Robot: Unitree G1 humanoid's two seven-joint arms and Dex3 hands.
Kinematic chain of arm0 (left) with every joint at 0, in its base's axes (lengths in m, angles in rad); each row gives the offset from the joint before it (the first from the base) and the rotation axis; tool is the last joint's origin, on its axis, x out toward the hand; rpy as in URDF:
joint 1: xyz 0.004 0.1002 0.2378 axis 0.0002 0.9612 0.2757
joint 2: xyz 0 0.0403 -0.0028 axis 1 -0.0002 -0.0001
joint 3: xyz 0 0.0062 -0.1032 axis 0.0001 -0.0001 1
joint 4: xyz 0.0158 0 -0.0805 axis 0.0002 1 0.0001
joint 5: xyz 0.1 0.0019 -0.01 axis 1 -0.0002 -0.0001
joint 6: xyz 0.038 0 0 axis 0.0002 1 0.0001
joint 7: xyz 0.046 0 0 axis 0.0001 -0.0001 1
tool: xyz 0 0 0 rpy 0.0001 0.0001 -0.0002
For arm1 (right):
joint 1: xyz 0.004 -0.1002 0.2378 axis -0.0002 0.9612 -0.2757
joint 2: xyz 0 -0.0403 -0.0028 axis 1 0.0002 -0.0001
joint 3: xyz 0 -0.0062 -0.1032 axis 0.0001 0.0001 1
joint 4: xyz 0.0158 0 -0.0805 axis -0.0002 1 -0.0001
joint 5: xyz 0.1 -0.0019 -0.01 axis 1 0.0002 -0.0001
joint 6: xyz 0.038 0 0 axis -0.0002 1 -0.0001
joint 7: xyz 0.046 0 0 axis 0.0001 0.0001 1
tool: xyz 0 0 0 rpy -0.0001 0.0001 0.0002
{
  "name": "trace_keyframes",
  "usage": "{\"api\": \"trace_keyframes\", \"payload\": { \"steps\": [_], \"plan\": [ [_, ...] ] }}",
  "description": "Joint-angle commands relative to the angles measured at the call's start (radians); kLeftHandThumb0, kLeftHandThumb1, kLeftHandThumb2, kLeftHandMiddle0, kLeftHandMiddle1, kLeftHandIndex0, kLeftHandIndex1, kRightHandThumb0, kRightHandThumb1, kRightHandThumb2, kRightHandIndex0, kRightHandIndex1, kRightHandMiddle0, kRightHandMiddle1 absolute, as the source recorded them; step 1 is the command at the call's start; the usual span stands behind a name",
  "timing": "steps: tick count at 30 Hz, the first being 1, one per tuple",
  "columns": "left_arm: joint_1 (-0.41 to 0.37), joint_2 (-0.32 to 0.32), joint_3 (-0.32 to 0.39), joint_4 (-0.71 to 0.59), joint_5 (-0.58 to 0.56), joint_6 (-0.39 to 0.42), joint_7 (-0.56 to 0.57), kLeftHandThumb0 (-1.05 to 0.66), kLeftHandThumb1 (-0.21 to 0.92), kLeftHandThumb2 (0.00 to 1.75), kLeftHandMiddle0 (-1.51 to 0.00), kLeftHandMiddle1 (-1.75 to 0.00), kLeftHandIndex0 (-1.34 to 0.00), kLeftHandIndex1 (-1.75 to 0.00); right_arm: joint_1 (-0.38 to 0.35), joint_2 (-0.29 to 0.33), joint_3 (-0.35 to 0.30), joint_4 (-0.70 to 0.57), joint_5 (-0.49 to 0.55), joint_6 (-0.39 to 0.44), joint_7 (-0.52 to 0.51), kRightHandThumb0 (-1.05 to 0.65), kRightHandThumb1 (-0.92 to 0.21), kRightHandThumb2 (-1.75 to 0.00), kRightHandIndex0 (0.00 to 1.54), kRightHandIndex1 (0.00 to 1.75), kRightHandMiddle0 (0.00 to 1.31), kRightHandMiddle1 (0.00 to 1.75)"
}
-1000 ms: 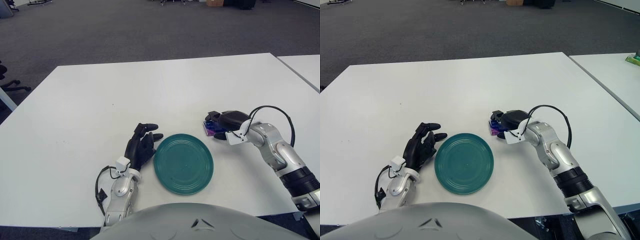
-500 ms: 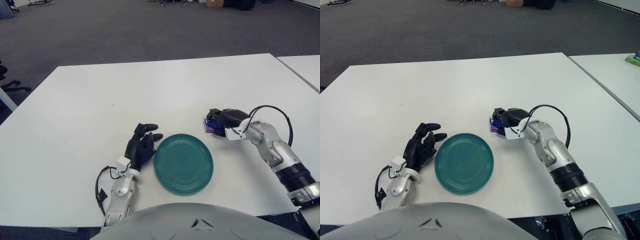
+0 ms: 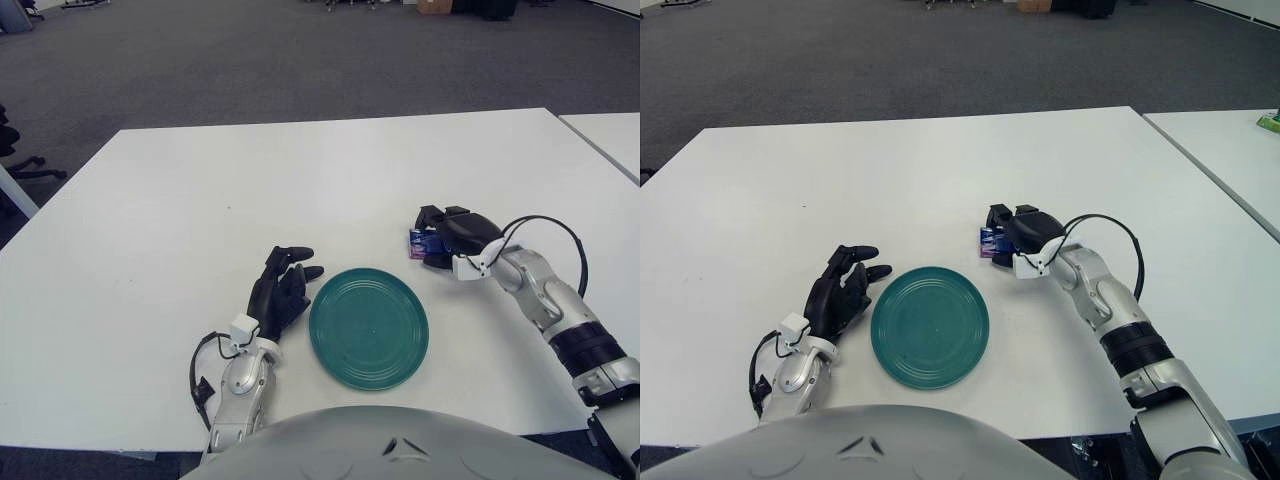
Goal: Put the gum into the plate.
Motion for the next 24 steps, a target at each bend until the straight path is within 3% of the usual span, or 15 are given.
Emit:
{"api": "trace_keyframes", "payload": {
  "steps": [1,13,20,21,24],
  "plan": [
    [0.002,0.0,0.009,0.025,0.001,0.015,0.01,-0.62,0.92,0.78,-0.52,-0.97,-0.29,-1.25,0.029,-0.002,0.04,0.087,-0.024,-0.012,-0.019,-0.6,-0.92,-0.71,0.69,1.75,0.56,1.75],
    [0.004,0.001,0.015,0.027,0.001,0.007,0.013,-0.62,0.92,0.78,-0.52,-0.96,-0.27,-1.24,-0.02,0.017,0.077,0.219,-0.025,-0.066,-0.168,-0.59,-0.92,-0.67,0.71,1.75,0.58,1.75],
    [0.008,0.001,0.018,0.027,-0.006,0.002,0.01,-0.62,0.92,0.77,-0.53,-0.95,-0.25,-1.24,-0.042,-0.052,0.038,0.025,0.012,-0.074,-0.072,-0.57,-0.92,-0.64,0.69,1.75,0.57,1.75],
    [0.007,0.001,0.019,0.027,-0.007,0.002,0.009,-0.63,0.92,0.77,-0.53,-0.95,-0.25,-1.24,-0.044,-0.061,0.029,0.002,0.019,-0.074,-0.058,-0.5,-0.84,-0.71,0.68,1.75,0.48,1.75],
    [0.008,0.002,0.021,0.029,-0.008,0.0,0.007,-0.63,0.92,0.77,-0.53,-0.95,-0.25,-1.24,-0.057,-0.079,0.005,-0.053,0.035,-0.078,-0.026,-0.44,-0.76,-0.78,0.67,1.75,0.4,1.75]
  ]
}}
